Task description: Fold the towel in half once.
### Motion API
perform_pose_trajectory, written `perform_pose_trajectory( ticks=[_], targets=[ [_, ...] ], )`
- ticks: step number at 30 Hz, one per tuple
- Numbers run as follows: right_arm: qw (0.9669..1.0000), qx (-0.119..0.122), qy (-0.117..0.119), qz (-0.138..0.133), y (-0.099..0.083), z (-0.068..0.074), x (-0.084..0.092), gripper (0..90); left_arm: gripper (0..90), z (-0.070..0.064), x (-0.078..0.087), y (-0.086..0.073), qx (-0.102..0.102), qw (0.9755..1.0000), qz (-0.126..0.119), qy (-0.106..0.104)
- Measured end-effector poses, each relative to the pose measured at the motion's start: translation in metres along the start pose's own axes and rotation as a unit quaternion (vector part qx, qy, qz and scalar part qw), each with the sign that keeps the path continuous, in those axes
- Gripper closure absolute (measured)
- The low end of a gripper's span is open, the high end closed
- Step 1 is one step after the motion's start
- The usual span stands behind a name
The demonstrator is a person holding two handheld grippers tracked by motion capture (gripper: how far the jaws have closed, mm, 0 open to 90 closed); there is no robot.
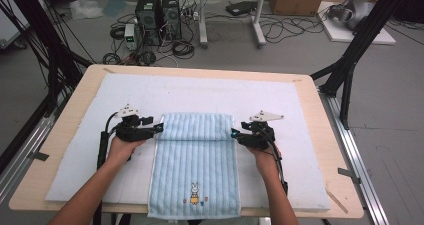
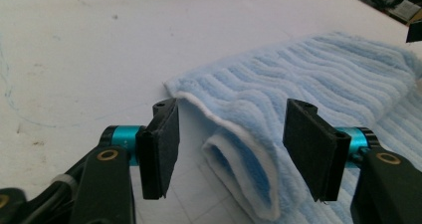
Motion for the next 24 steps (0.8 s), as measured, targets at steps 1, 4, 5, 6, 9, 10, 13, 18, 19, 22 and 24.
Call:
perform_pose_trajectory(
  ticks=[1,4,5,6,9,10,13,18,19,22,24],
  targets=[
    [1.0000,-0.002,-0.001,0.001,0.000,-0.002,-0.001,46.3,39.2,0.002,-0.002,0.003,0.002,1.0000,-0.001,0.002],
    [0.9999,-0.008,-0.008,0.002,0.003,-0.006,-0.005,43.6,39.7,0.007,-0.013,0.008,0.010,0.9999,0.006,0.006],
    [0.9999,-0.011,-0.008,0.003,0.004,-0.008,-0.007,42.4,39.7,0.008,-0.016,0.009,0.010,0.9999,0.011,0.008],
    [0.9998,-0.019,-0.009,0.001,0.006,-0.009,-0.008,41.3,39.7,0.009,-0.019,0.010,0.010,0.9998,0.015,0.009],
    [0.9992,-0.038,-0.008,-0.003,0.012,-0.013,-0.013,38.8,40.1,0.010,-0.028,0.010,0.015,0.9996,0.021,0.015],
    [0.9991,-0.042,-0.012,-0.001,0.013,-0.015,-0.015,38.0,40.0,0.011,-0.030,0.010,0.013,0.9995,0.022,0.016],
    [0.9986,-0.047,-0.020,0.013,0.018,-0.019,-0.024,34.4,39.9,0.011,-0.037,0.007,0.016,0.9992,0.031,0.018],
    [0.9978,-0.041,-0.040,0.032,0.023,-0.021,-0.044,30.6,39.7,0.012,-0.044,-0.001,0.016,0.9984,0.049,0.023],
    [0.9975,-0.044,-0.040,0.038,0.022,-0.020,-0.048,30.5,39.7,0.013,-0.045,-0.002,0.014,0.9983,0.052,0.025],
    [0.9968,-0.040,-0.042,0.055,0.019,-0.019,-0.059,30.5,40.3,0.013,-0.046,-0.001,0.005,0.9983,0.050,0.030],
    [0.9963,-0.040,-0.043,0.063,0.016,-0.019,-0.064,30.5,40.9,0.012,-0.046,-0.002,0.001,0.9981,0.052,0.032]
  ],
)
Point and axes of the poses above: each handheld gripper's, and its own axes: x roughly backward along the jaws, y roughly out of its top, z roughly to its left, the point moved 8 cm from there along -x, roughly forward along the jaws, and after that the axes turned 10 degrees about -z, right-handed, at the moved point
